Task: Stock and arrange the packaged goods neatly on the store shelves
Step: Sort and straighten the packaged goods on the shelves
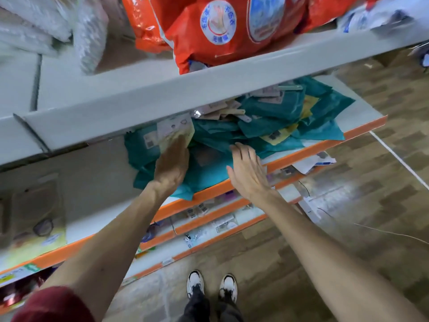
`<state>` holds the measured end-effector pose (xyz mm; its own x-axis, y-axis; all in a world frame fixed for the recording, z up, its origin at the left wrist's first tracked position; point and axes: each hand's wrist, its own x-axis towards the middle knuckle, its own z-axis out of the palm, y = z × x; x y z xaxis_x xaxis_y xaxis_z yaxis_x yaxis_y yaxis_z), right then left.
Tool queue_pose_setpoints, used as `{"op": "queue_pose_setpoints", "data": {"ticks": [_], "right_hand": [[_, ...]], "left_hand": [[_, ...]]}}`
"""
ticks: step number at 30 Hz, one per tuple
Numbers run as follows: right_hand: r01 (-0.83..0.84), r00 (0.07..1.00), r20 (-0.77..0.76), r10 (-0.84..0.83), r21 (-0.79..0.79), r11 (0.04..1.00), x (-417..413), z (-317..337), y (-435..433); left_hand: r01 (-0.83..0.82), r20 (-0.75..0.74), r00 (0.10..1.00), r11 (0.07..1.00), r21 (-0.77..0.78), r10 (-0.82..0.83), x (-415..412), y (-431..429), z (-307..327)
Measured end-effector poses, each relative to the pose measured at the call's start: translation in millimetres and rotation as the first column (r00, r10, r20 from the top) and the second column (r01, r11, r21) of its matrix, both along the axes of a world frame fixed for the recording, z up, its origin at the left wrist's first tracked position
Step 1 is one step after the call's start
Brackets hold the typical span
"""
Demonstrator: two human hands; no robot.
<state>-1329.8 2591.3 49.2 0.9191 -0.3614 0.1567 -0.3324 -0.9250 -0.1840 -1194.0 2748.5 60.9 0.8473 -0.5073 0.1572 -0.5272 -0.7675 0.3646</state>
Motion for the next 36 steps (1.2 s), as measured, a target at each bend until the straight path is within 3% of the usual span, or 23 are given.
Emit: {"op": "queue_pose_setpoints", "data": {"ticks": [2,4,7,10,12,14,18,20,22,25,27,32,34,36], "right_hand": [[-0.001,1.000,0.014,0.001,0.017,1.000,6,-1,-3],[-0.018,0.999,0.044,0.016,0.040,0.999,14,2,-4],[-0.079,0.992,0.104,0.074,0.052,0.996,27,9,-1],[-0.118,0.984,0.144,0.107,0.071,0.990,40,10,4],[-0.142,0.979,0.159,0.130,0.070,0.987,46,7,7],[-0.169,0.974,0.162,0.158,0.056,0.984,50,5,10],[-0.163,0.982,0.097,0.164,-0.012,0.987,54,-3,15],[-0.135,0.990,0.029,0.137,-0.060,0.989,58,-7,14],[-0.122,0.992,-0.040,0.118,-0.092,0.988,59,-7,10],[-0.094,0.993,-0.091,0.079,-0.168,0.981,61,-10,4],[-0.056,0.994,-0.107,0.034,-0.205,0.977,63,-11,4],[-0.006,0.982,-0.182,-0.038,-0.238,0.971,73,-10,6],[0.021,0.974,-0.209,-0.081,-0.274,0.962,76,-9,6],[0.028,0.973,-0.212,-0.095,-0.300,0.953,78,-10,8]], "left_hand": [[0.003,0.038,0.999,0.990,-0.144,0.002,-6,3,13],[-0.119,-0.071,0.992,0.929,-0.349,0.100,-7,7,27],[-0.418,-0.293,0.908,0.712,-0.565,0.300,-4,19,42],[-0.684,-0.564,0.728,0.468,-0.560,0.389,-7,41,38],[-0.772,-0.689,0.635,0.312,-0.553,0.350,-13,58,28],[-0.781,-0.738,0.623,0.263,-0.566,0.260,-24,71,18],[-0.830,-0.835,0.521,0.333,-0.447,0.178,-39,87,4],[-0.797,-0.840,0.505,0.480,-0.366,0.199,-37,92,0],[-0.756,-0.786,0.532,0.594,-0.274,0.315,-24,94,-3],[-0.799,-0.595,0.521,0.595,-0.088,0.612,4,85,-5],[-0.798,-0.502,0.509,0.602,0.028,0.699,22,79,-4],[-0.649,-0.709,0.555,0.759,-0.043,0.434,58,98,-18],[-0.644,-0.749,0.551,0.758,-0.102,0.368,74,110,-53],[-0.686,-0.754,0.535,0.716,-0.126,0.380,61,100,-36]]}}
